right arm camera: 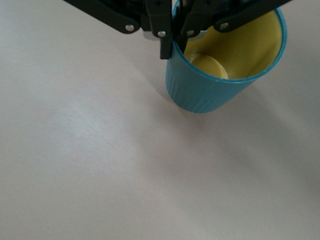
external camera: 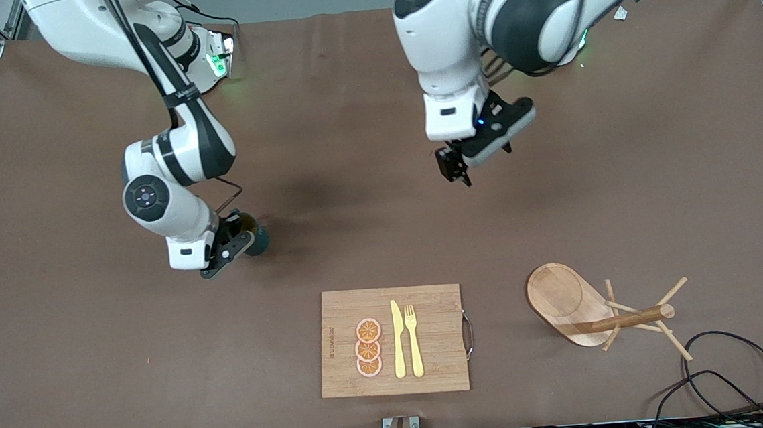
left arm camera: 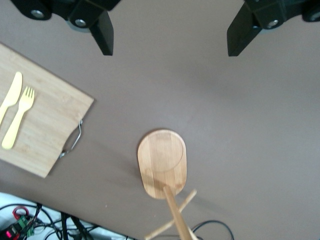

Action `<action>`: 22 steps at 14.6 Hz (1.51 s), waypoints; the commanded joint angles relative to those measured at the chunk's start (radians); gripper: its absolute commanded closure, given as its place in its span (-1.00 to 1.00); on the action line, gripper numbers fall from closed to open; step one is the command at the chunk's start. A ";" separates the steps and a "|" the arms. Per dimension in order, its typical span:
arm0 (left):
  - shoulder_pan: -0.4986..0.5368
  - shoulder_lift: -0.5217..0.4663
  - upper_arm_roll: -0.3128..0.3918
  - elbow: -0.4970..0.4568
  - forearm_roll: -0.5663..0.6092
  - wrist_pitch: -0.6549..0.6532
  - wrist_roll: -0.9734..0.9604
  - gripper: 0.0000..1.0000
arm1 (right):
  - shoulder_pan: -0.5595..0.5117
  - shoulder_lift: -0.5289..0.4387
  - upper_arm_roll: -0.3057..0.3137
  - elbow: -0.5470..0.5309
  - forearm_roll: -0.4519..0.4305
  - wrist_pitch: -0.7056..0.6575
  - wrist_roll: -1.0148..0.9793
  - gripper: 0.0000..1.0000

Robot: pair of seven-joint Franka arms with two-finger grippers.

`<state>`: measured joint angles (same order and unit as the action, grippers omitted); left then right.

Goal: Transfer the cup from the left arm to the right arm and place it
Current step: 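Carry the mug with the right gripper while the left gripper withdraws, then lower the mug onto the table with the right gripper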

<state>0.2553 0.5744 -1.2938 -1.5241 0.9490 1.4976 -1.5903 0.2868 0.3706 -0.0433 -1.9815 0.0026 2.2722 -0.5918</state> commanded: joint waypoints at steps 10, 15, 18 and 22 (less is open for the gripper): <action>-0.002 0.001 0.117 0.134 -0.033 -0.005 0.300 -1.00 | -0.293 -0.090 0.017 -0.146 -0.147 0.145 -0.854 0.99; -0.118 -0.180 0.481 0.137 -0.388 0.113 0.554 -0.99 | -0.325 -0.075 0.017 -0.154 -0.156 0.217 -0.977 0.99; -0.137 -0.269 0.666 0.134 -0.632 0.167 0.758 -1.00 | -0.347 -0.050 0.017 -0.152 -0.170 0.250 -1.052 0.99; -0.139 -0.355 0.827 0.130 -0.757 0.165 0.996 -1.00 | -0.350 -0.035 0.017 -0.152 -0.200 0.254 -1.076 0.99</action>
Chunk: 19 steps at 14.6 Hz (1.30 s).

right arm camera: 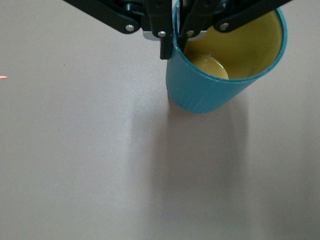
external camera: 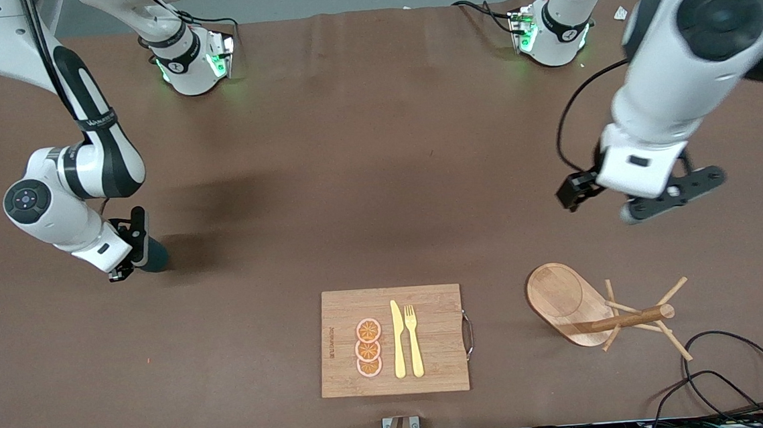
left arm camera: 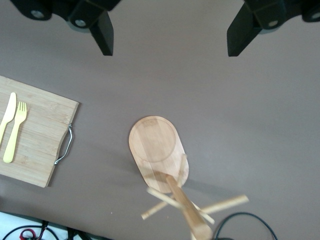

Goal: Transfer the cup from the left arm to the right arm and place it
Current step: 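Lower the mug onto the table with the right gripper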

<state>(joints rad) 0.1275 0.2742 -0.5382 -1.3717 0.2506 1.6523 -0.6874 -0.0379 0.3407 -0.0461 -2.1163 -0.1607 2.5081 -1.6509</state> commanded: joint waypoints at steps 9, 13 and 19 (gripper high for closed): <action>-0.131 -0.251 0.427 -0.104 -0.189 -0.086 0.561 -1.00 | -0.034 -0.002 0.022 0.013 -0.039 0.006 -0.013 -1.00; -0.117 -0.286 0.464 -0.106 -0.221 -0.137 0.659 -1.00 | 0.024 -0.009 0.022 0.048 -0.042 -0.049 -0.006 -1.00; -0.114 -0.314 0.500 -0.112 -0.221 -0.186 0.709 -1.00 | -0.016 0.026 0.018 0.206 -0.096 -0.126 -0.032 -1.00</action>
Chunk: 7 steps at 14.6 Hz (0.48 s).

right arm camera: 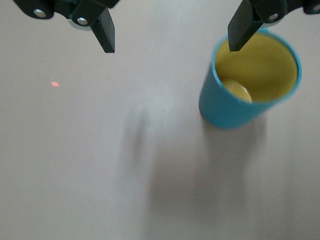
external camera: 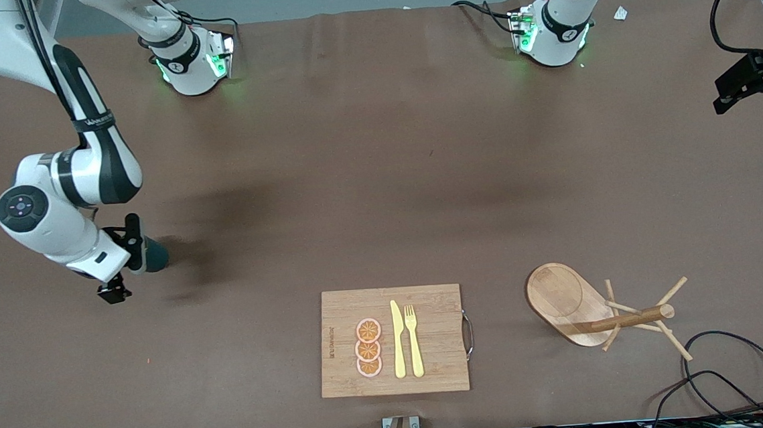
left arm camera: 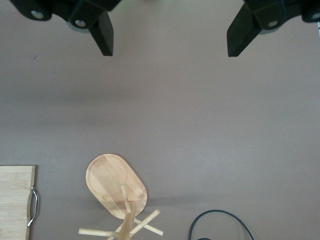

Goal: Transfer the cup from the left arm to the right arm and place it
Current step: 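Lower the mug onto the table with the right gripper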

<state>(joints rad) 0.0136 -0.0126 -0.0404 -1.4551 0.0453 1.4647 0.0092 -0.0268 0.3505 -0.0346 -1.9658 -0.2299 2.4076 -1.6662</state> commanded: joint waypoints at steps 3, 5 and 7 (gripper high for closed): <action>-0.001 -0.029 0.000 -0.044 -0.018 0.020 0.011 -1.00 | -0.073 0.013 0.015 0.123 0.033 -0.088 -0.023 -1.00; -0.001 -0.032 0.000 -0.062 -0.041 0.022 0.008 -1.00 | -0.123 0.015 0.013 0.185 0.220 -0.197 -0.044 -1.00; -0.003 -0.033 -0.004 -0.068 -0.045 0.020 0.005 -1.00 | -0.198 0.013 0.012 0.205 0.427 -0.251 -0.157 -1.00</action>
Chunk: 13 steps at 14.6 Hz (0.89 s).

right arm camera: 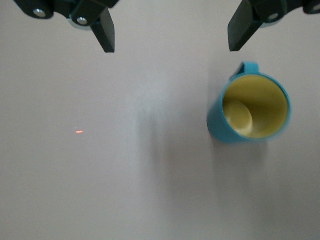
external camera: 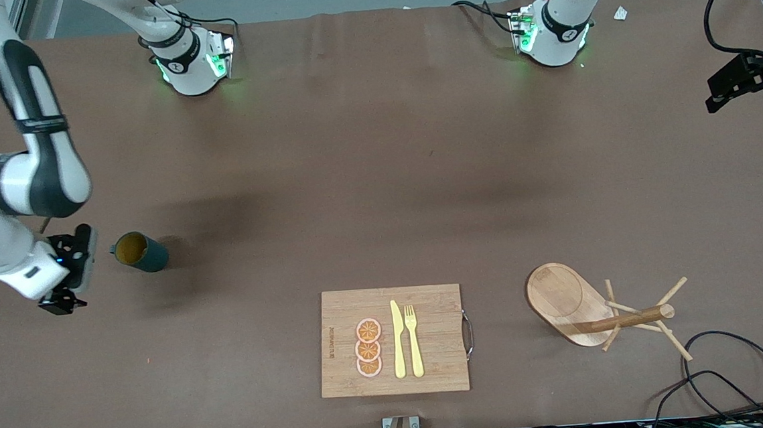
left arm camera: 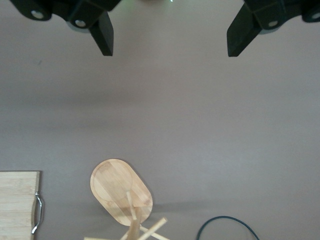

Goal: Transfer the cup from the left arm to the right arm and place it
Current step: 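Lower the mug onto the table with the right gripper, then open the right gripper and lift it away from the mug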

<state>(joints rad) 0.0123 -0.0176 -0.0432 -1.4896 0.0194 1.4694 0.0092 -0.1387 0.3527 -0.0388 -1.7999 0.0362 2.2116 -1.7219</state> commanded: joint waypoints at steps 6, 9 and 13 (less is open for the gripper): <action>-0.008 -0.053 -0.009 -0.084 -0.019 0.017 0.009 -1.00 | -0.102 0.005 0.010 0.115 0.183 -0.186 0.118 -1.00; -0.009 -0.056 -0.026 -0.087 -0.019 0.014 0.009 -1.00 | -0.096 -0.018 0.019 0.154 0.136 -0.291 0.426 -1.00; -0.012 -0.053 -0.049 -0.090 -0.019 0.017 0.002 -1.00 | -0.038 -0.038 0.019 0.236 0.064 -0.458 0.808 -1.00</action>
<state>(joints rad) -0.0003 -0.0459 -0.0789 -1.5524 0.0129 1.4697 0.0092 -0.2066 0.3385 -0.0230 -1.6045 0.1502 1.8380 -1.1041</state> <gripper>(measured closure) 0.000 0.000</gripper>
